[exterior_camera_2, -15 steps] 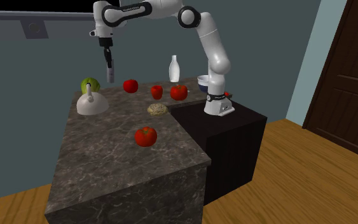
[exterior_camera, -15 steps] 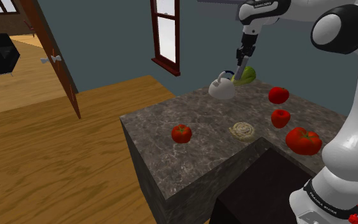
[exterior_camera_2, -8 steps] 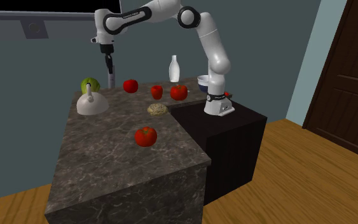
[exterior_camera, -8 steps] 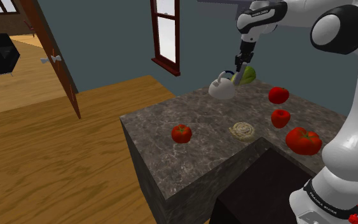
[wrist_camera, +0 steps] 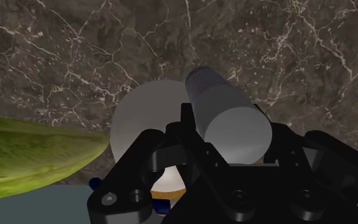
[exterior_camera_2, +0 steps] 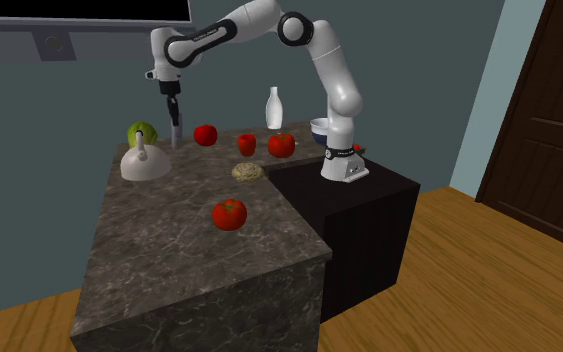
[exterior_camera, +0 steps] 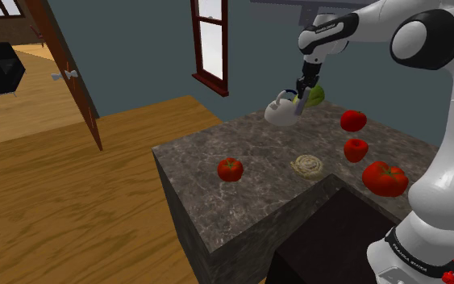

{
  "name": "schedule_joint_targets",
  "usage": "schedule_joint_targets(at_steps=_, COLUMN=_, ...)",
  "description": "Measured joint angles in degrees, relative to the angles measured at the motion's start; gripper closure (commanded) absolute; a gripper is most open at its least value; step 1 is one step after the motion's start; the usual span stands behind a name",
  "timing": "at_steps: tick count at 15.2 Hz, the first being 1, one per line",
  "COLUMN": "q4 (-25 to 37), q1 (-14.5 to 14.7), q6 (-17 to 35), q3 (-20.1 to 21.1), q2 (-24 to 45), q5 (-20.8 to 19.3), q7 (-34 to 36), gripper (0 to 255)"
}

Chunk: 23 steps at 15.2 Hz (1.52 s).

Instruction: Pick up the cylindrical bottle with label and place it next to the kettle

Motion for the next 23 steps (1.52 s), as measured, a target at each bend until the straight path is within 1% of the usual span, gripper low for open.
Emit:
schedule_joint_targets(at_steps=6, q4=-2.84, q1=-0.04, q6=3.97, q3=0.03, q2=1.14, q5=0.11, q7=-0.24, gripper=255)
schedule_joint_targets(at_steps=16, q4=-5.84, q1=-0.06, q6=10.38, q3=0.13, q2=4.56, q5=0.33, q7=-0.52, gripper=255)
schedule_joint_targets(at_steps=23, q4=-6.18, q1=-0.02, q6=11.11, q3=0.16, q2=4.92, q5=0.35, q7=-0.49, gripper=255)
